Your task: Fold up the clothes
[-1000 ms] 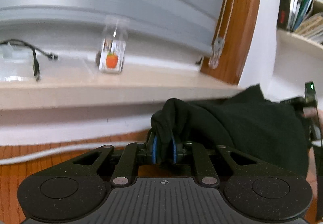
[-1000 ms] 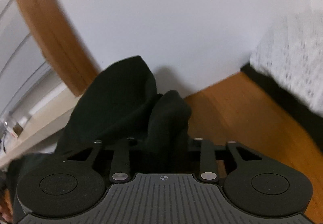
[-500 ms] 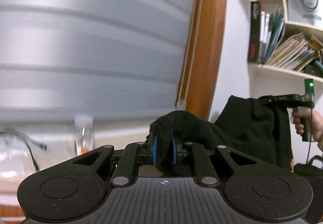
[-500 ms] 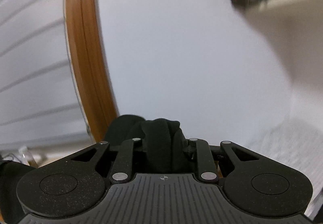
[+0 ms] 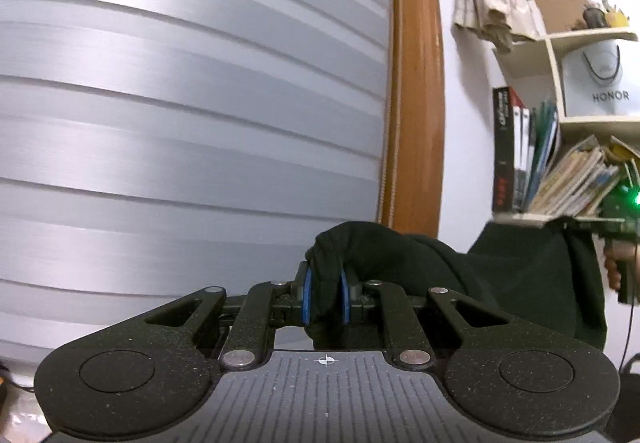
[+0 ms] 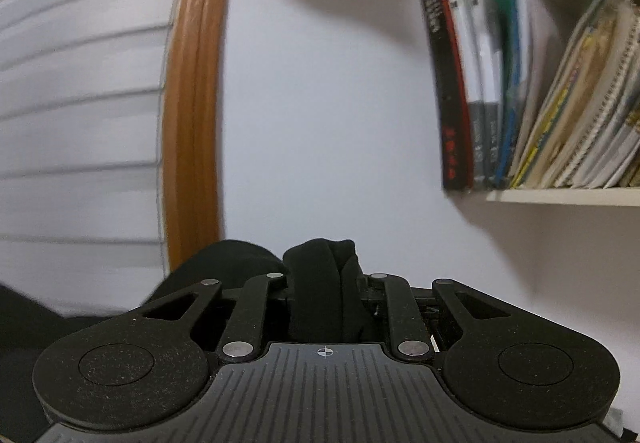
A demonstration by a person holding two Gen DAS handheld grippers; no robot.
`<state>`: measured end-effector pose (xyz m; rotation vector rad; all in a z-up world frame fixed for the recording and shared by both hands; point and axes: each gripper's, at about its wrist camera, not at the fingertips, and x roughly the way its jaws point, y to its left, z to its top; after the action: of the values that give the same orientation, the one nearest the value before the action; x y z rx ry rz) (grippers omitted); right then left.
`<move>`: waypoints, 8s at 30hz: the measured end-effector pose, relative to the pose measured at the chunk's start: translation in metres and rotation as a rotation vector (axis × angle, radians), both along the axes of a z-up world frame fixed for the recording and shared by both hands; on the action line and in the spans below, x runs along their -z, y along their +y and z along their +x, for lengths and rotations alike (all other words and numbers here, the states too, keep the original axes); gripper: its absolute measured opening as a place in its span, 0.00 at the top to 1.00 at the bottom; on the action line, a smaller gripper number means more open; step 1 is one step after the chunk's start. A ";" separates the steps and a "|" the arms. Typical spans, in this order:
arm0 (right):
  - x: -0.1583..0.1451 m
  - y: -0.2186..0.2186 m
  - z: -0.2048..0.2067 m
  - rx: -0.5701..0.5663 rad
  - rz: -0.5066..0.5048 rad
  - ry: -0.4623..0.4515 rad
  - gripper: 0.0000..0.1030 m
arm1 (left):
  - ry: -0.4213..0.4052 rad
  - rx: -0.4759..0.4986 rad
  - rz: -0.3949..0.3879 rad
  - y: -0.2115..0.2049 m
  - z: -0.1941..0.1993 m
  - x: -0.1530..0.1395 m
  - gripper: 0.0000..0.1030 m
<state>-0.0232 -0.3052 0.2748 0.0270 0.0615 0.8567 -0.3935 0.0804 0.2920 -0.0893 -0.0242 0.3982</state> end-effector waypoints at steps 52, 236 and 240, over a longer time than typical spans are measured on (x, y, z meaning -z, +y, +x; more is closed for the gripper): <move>0.253 0.034 -0.040 -0.372 -0.466 0.358 0.41 | 0.434 0.324 -0.331 0.013 0.228 0.232 0.32; 0.272 0.239 -0.383 -0.923 -0.693 -0.308 0.79 | 0.254 -0.258 -0.499 0.081 -0.070 0.244 0.46; 0.226 0.227 -0.347 -0.831 -0.564 -0.322 0.86 | 0.257 -0.260 -0.501 0.081 -0.070 0.244 0.46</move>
<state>-0.3702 -0.0782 0.0485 -0.7077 0.0067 1.6340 -0.4638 0.1617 0.0478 -0.5328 0.3215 0.6675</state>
